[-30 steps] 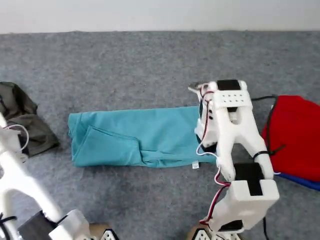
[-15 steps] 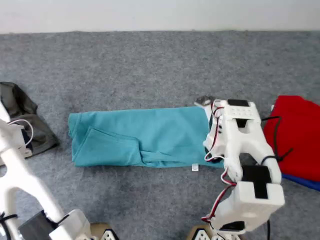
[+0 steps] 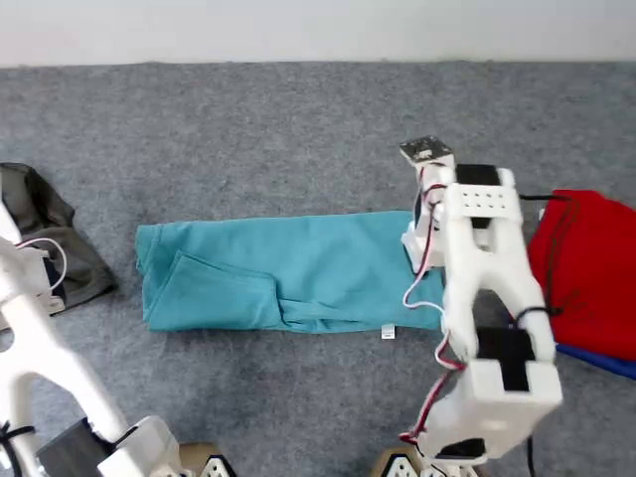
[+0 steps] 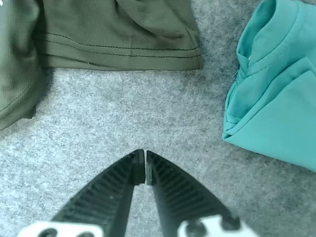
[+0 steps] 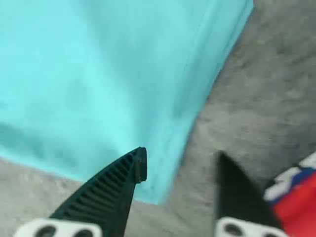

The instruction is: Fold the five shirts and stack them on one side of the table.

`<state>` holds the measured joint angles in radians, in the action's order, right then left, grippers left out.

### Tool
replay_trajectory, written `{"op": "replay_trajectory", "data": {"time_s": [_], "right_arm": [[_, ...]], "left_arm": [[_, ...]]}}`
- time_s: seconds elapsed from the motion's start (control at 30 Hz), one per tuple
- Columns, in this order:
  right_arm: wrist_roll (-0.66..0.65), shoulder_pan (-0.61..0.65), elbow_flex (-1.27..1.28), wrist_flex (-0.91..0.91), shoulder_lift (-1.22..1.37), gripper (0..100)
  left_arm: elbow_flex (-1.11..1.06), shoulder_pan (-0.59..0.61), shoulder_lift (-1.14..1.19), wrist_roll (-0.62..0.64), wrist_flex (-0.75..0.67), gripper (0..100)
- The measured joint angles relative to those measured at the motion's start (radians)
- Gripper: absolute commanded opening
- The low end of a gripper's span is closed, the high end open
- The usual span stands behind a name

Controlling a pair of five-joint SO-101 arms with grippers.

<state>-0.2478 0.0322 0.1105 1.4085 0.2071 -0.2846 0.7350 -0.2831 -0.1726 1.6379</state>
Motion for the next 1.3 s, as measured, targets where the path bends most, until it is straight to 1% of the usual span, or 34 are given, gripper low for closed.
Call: {"op": "replay_trajectory", "data": {"time_s": [0.1, 0.23, 0.33, 0.47, 0.6, 0.87, 0.93, 1.03, 1.17, 1.3], "right_arm": [[0.086, 0.014, -0.054, -0.009, 0.081, 32.4], [0.124, 0.060, -0.141, -0.011, 0.187, 29.4], [0.153, 0.080, -0.198, -0.011, 0.272, 25.1], [0.164, 0.094, -0.250, -0.009, 0.368, 15.1], [0.166, 0.089, -0.295, -0.008, 0.408, 0.9], [0.166, 0.092, -0.302, 0.055, 0.387, 1.0], [0.133, 0.095, -0.301, 0.083, 0.348, 1.0], [0.048, 0.052, -0.301, 0.123, 0.250, 1.0], [-0.117, -0.060, -0.301, 0.140, 0.152, 1.0], [-0.265, -0.169, -0.301, 0.152, 0.123, 1.0]], "left_arm": [[0.000, 0.000, 0.000, 0.000, 0.000, 2], [0.000, 0.000, 0.000, 0.000, 0.000, 2], [0.000, 0.000, 0.003, 0.000, 0.000, 2], [0.000, 0.000, 0.005, 0.000, 0.000, 2], [0.000, 0.000, 0.005, 0.000, 0.000, 2], [0.000, 0.000, 0.005, 0.000, 0.000, 2], [0.000, 0.000, 0.005, 0.000, 0.000, 2], [0.000, 0.000, 0.005, 0.000, 0.000, 2], [0.000, 0.000, 0.005, 0.000, 0.000, 2], [0.000, 0.000, 0.005, 0.000, 0.000, 2]]}}
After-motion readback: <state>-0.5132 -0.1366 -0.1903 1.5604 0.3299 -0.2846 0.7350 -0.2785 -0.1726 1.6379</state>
